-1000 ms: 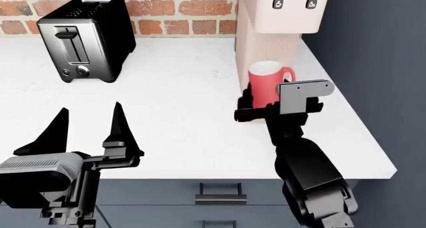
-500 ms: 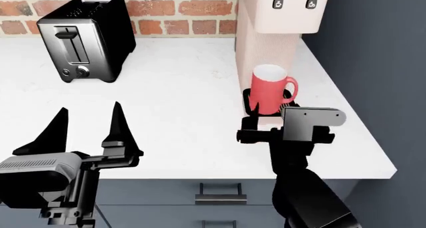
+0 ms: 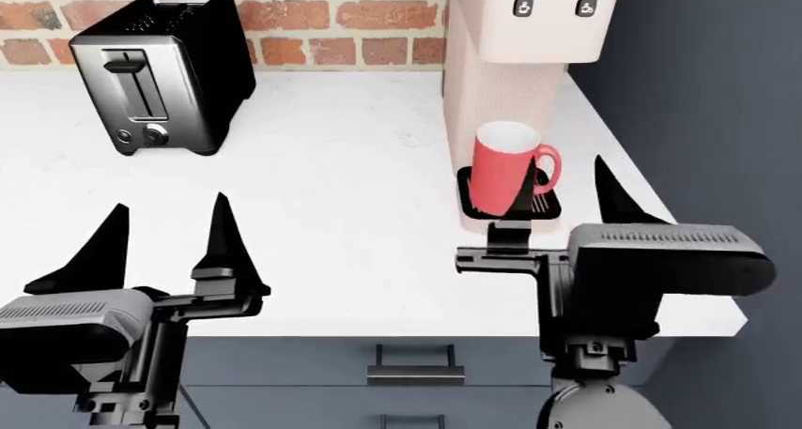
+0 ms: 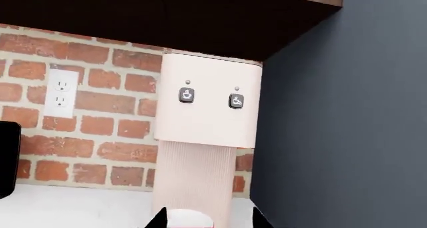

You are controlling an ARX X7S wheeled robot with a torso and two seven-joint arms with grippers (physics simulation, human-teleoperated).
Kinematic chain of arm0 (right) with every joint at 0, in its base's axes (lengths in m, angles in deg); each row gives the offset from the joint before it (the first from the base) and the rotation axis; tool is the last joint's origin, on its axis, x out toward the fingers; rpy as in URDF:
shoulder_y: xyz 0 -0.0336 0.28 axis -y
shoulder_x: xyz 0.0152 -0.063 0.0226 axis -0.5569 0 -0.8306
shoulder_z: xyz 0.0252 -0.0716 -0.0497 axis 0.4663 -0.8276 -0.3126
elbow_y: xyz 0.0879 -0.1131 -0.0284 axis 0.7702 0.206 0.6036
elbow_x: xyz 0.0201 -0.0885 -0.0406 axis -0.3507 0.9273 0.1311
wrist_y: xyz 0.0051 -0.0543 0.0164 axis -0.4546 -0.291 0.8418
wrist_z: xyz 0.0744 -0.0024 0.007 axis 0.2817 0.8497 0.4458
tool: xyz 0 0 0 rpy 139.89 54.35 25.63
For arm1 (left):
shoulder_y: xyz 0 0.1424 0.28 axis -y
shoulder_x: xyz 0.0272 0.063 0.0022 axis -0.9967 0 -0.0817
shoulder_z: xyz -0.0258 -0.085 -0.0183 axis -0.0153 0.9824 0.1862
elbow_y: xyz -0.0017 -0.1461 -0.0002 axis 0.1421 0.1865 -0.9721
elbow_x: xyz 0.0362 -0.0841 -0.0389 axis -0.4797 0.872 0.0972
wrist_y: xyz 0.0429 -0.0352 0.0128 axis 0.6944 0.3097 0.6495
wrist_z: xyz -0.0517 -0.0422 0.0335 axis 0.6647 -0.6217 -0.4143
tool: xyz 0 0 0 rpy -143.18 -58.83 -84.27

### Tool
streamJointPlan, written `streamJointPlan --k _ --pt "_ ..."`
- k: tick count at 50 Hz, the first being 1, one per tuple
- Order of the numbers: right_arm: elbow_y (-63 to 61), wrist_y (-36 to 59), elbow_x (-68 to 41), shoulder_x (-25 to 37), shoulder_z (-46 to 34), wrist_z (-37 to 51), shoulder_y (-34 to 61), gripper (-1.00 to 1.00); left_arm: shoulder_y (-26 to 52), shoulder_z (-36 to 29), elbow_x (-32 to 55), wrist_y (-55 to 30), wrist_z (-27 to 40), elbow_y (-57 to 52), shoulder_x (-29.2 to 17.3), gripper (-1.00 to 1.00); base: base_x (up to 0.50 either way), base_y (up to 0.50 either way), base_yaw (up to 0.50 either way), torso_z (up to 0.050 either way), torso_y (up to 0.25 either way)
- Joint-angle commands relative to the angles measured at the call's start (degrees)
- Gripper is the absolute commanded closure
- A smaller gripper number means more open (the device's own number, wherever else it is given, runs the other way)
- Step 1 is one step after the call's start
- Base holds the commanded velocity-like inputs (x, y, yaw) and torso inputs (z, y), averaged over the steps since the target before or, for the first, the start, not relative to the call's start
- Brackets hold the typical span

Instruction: Pick the mug from the cabinet, place it under the coffee machine dispenser, and press the start button.

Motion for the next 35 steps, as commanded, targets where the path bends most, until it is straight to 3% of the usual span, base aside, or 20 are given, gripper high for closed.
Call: streamJointPlan --k 1,16,35 --pt "-10.19 5.64 1.01 3.23 -0.74 -1.06 4.78 1.00 0.12 -0.01 0.35 0.00 0.13 0.00 -0.21 -1.00 0.00 0.00 0.00 0.000 0.000" --pt "-15.27 21.56 -9.16 6.86 0.40 -8.04 25.88 1.00 0.49 -0.02 1.06 -0.56 0.53 -0.40 -0.64 -1.00 0.00 0.00 0.00 0.000 0.000" --pt "0.44 19.86 -13.96 3.35 2.01 -15.38 34.12 1.00 0.18 -0.13 1.20 -0.24 0.78 -0.37 -0.84 -1.00 0.00 0.00 0.00 0.000 0.000"
